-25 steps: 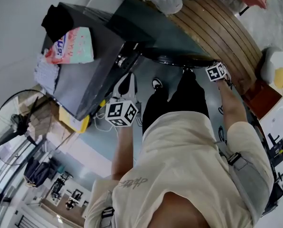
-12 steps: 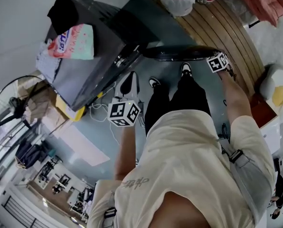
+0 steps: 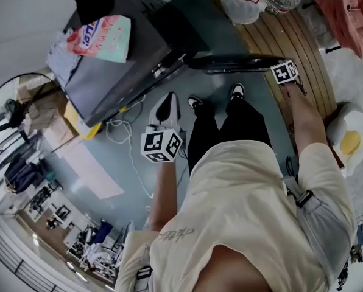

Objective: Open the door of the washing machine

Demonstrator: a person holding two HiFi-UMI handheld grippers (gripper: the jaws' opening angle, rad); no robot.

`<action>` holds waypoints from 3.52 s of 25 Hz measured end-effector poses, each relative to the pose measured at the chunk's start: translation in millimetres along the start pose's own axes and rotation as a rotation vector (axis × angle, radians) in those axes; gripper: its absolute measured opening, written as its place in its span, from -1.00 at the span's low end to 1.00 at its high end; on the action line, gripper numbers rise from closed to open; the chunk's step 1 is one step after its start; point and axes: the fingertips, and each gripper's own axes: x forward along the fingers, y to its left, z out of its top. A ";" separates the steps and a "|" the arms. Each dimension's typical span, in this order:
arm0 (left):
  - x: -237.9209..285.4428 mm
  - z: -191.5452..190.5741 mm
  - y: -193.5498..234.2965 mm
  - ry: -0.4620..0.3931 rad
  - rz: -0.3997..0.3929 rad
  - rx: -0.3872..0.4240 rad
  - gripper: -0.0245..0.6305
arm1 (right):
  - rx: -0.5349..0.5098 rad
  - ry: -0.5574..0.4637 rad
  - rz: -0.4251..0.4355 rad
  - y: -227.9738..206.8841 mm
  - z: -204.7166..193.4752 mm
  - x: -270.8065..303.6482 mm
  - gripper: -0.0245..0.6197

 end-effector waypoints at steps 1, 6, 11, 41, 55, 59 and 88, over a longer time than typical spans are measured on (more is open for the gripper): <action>-3.3 -1.7 2.5 0.000 0.013 -0.011 -0.88 | 0.002 -0.005 0.000 -1.6 4.5 1.0 -0.62; -14.9 -12.3 8.8 0.010 0.051 -0.042 -0.88 | -0.018 -0.045 0.017 -8.1 27.6 5.5 -0.63; -16.9 -23.5 10.2 0.010 0.070 -0.067 -0.88 | -0.016 -0.048 0.011 -9.7 28.1 3.7 -0.61; -122.2 -92.0 55.6 -0.131 -0.068 -0.081 -0.88 | 0.197 -0.194 0.071 163.5 -66.8 -140.0 -0.62; -177.1 -113.6 86.6 -0.163 -0.042 -0.085 -0.88 | 0.095 -0.583 0.096 242.2 16.9 -274.1 -0.92; -189.0 -88.2 89.3 -0.189 -0.013 -0.071 -0.88 | 0.082 -0.682 0.151 257.8 40.2 -312.9 -0.92; -238.8 127.4 25.8 -0.567 0.038 0.202 -0.88 | -0.276 -1.306 0.326 279.7 188.5 -575.9 -0.92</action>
